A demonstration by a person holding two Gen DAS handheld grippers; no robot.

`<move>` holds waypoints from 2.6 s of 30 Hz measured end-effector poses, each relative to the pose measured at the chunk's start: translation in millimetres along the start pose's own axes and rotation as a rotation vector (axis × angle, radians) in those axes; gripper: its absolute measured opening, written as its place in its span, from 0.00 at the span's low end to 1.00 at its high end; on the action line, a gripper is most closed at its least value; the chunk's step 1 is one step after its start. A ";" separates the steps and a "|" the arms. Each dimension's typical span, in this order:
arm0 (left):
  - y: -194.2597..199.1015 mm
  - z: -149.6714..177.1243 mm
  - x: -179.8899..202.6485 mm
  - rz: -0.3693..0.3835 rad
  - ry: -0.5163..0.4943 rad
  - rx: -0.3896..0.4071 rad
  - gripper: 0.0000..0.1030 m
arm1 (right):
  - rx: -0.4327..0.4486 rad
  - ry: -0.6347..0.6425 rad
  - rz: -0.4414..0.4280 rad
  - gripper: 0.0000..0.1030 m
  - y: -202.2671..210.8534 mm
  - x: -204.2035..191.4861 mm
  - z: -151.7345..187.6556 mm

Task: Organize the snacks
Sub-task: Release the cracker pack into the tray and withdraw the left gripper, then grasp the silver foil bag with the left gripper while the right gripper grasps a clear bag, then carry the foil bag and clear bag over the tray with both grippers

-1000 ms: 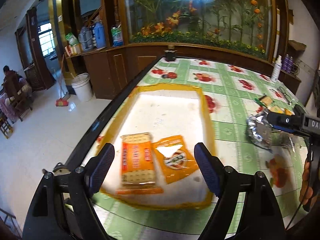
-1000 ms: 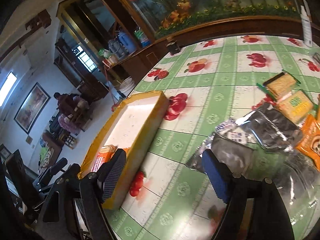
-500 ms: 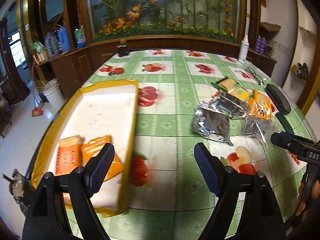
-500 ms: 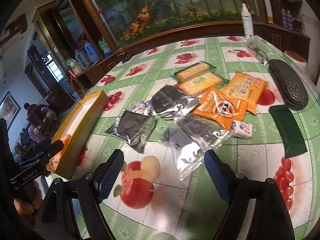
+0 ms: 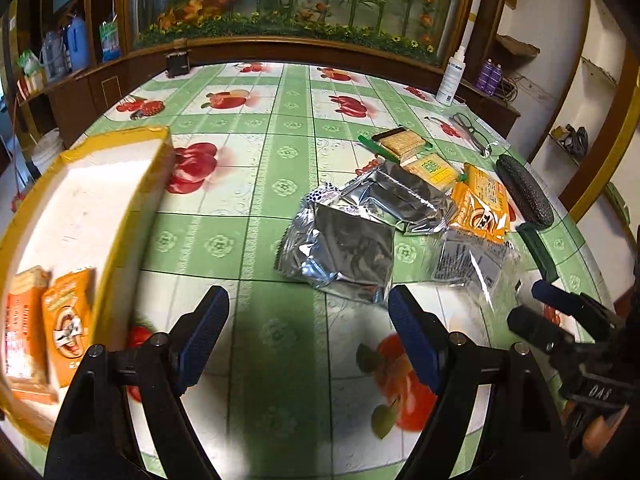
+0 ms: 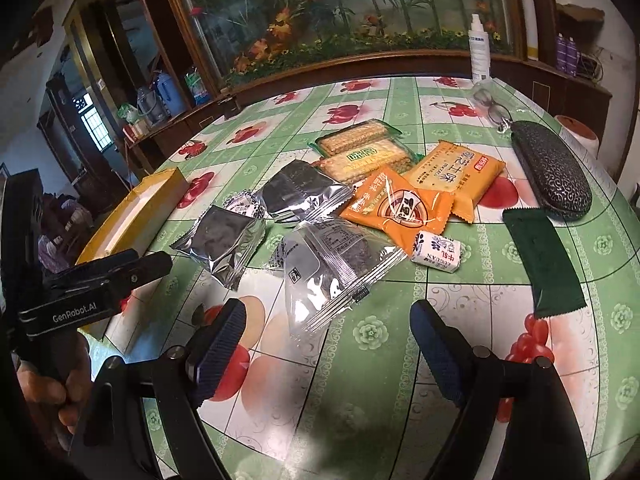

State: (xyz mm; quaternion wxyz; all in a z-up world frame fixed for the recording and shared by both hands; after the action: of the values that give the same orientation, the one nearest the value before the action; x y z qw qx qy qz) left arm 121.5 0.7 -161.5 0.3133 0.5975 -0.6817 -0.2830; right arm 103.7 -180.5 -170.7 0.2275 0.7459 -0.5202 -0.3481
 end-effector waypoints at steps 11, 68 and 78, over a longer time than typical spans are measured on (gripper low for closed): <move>-30.7 -17.3 24.3 0.058 -0.065 -0.025 0.80 | -0.018 0.012 -0.003 0.84 -23.1 -4.6 -11.8; -7.4 9.2 3.3 0.061 -0.064 -0.035 0.68 | 0.018 0.026 -0.097 0.39 -22.7 -27.0 -21.2; 22.0 0.8 -8.7 0.019 -0.046 0.026 0.68 | 0.079 0.031 -0.157 0.38 4.3 -45.7 -28.2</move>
State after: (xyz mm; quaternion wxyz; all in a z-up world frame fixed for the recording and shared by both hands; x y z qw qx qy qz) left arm 107.7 12.1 -146.1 0.2923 0.5886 -0.6979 -0.2847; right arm 112.5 -139.9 -136.4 0.1777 0.7982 -0.4699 -0.3324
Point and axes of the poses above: each gripper's, at about its wrist camera, not at the fingertips, and y roughly against the way its jaws point, x to its right, z to its underside, the point moved 10 cm from there along -y, roughly the way its jaws point, and after that the axes turned 4 degrees about -y, right-handed, at the moved point
